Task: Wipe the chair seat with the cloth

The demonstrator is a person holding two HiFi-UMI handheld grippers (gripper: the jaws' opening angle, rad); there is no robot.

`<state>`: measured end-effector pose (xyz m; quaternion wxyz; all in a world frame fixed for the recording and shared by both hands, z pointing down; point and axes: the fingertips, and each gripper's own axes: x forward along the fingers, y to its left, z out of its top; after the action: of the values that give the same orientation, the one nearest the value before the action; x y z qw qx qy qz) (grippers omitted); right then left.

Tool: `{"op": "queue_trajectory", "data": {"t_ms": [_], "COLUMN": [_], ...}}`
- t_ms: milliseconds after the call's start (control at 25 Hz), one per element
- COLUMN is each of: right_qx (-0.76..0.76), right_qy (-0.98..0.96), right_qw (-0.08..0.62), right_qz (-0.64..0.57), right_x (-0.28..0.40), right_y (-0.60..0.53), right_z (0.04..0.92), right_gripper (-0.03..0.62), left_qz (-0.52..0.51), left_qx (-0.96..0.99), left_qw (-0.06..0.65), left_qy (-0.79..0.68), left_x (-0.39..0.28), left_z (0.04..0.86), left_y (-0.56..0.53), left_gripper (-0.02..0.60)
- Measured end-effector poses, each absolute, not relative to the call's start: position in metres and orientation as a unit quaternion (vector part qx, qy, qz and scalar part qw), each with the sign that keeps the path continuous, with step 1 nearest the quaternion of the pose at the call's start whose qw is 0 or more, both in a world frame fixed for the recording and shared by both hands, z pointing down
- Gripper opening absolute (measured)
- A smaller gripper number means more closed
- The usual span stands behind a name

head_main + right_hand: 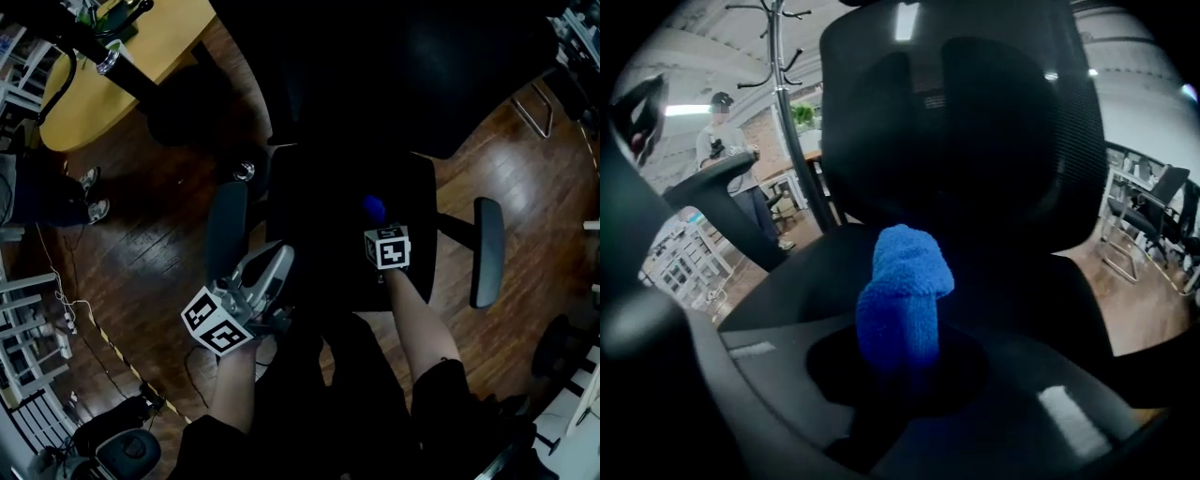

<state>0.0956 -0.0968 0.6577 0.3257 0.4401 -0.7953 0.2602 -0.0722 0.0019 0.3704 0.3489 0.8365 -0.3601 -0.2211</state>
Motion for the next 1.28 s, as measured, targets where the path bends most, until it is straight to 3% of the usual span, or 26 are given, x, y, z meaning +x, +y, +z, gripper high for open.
{"op": "queue_trajectory", "data": {"t_ms": [280,520,880,1280], "right_qx": [0.322,0.261,0.288,0.374], "right_qy": [-0.851,-0.863,-0.86,-0.814], "right_qw": [0.3,0.31,0.296,0.324], "right_qz": [0.287,0.302,0.3,0.303], "right_x": [-0.069,-0.118,-0.099,0.031], "right_y": [-0.051,-0.001,0.005,-0.015], "right_z": [0.654,0.681,0.687,0.699], "right_gripper": [0.038,0.038,0.038,0.037], "left_qz": [-0.233,-0.224,-0.219,-0.205], "left_qx": [0.825,0.821,0.823,0.837], "left_qw": [0.337,0.33,0.331,0.336], "left_qy": [-0.39,-0.408,-0.406,-0.38], "left_x": [-0.106,-0.113,-0.12,-0.087], "left_z": [0.366,0.372,0.372,0.378], "left_y": [0.012,0.023,0.03,0.015], "left_gripper": [-0.003,-0.003,-0.003,-0.003]}}
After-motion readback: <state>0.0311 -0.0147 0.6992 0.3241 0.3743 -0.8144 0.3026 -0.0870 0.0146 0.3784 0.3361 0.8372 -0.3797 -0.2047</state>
